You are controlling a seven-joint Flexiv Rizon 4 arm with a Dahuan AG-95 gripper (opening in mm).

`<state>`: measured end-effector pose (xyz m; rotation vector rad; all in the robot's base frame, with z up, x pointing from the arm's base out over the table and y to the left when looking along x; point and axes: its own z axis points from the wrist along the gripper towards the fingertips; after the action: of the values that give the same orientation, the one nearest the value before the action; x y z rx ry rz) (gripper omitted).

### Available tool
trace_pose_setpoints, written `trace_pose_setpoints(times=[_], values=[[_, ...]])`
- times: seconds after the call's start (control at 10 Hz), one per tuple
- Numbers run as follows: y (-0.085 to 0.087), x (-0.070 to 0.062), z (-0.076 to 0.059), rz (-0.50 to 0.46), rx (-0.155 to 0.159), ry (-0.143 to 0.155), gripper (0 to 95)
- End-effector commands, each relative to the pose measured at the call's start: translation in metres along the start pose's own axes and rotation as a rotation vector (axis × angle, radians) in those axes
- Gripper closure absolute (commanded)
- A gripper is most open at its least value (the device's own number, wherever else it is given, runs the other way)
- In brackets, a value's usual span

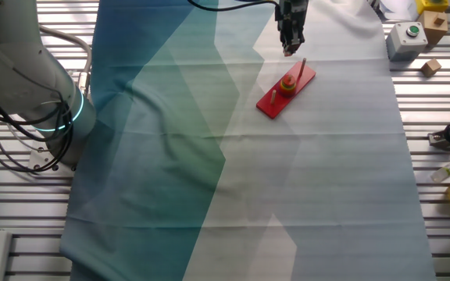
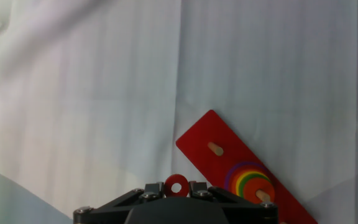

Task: Take out one Hanoi block and throw it aside

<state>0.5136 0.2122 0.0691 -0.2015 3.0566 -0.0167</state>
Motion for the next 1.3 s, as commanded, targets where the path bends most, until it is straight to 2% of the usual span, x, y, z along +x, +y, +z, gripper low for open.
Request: trace_pose_setpoints(times=[0.1, 0.6, 0.7, 1.3], values=[[0.0001, -0.0002, -0.0001, -0.007, -0.002, 0.0, 95.0], [0.0001, -0.0002, -0.0001, -0.019, -0.001, 0.0, 95.0], [0.0001, -0.0002, -0.0001, -0.022, -0.001, 0.0, 76.0], [0.0001, -0.0002, -0.0001, -0.029, -0.001, 0.0, 76.0]])
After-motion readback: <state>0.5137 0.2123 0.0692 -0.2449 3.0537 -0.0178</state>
